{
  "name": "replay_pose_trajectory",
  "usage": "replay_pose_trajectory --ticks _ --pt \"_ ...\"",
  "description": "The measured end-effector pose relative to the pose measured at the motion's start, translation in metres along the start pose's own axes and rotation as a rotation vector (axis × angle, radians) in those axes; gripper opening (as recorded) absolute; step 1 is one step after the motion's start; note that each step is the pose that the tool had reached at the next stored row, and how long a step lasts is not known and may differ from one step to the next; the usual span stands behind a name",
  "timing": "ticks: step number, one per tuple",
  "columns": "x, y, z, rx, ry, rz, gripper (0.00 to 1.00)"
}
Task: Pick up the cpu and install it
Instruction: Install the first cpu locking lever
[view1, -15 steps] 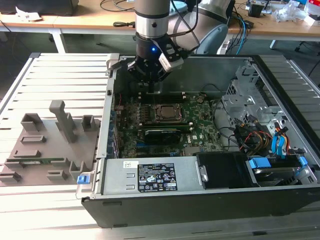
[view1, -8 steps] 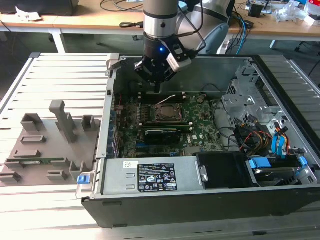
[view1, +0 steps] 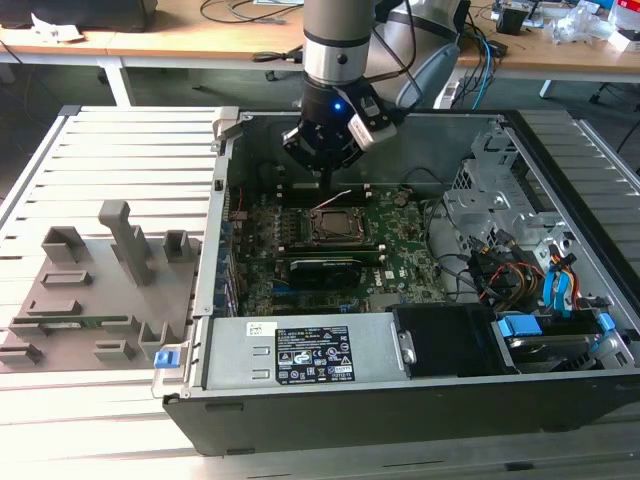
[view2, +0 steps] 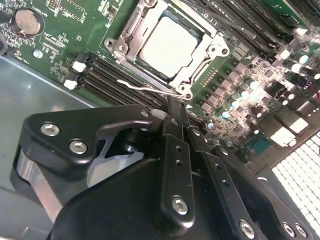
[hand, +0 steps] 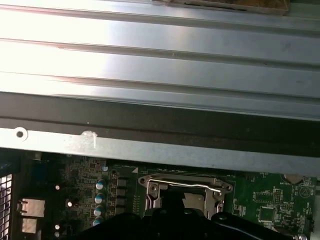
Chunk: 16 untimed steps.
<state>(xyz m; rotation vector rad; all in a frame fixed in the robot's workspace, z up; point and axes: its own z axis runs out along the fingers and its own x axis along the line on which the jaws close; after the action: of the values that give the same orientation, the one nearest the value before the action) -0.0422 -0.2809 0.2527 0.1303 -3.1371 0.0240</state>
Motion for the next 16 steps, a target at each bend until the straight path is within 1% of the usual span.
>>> replay_pose_trajectory --ticks 3,6,9,13,14,16 --pt "-0.0024 -0.0001 0.0030 -0.0001 0.0008 0.000 0.11" --pt "-0.0025 -0.0001 0.0076 -0.0002 0.0009 0.000 0.11" --pt "-0.0026 0.0001 0.0100 -0.0001 0.0010 0.000 0.11" --pt "-0.0031 0.0032 0.0173 -0.0001 0.0011 0.000 0.11" --pt "-0.0032 0.0050 0.0190 0.0000 0.0012 0.000 0.11" --pt "-0.0034 0.0069 0.0213 -0.0002 0.0012 0.000 0.11"
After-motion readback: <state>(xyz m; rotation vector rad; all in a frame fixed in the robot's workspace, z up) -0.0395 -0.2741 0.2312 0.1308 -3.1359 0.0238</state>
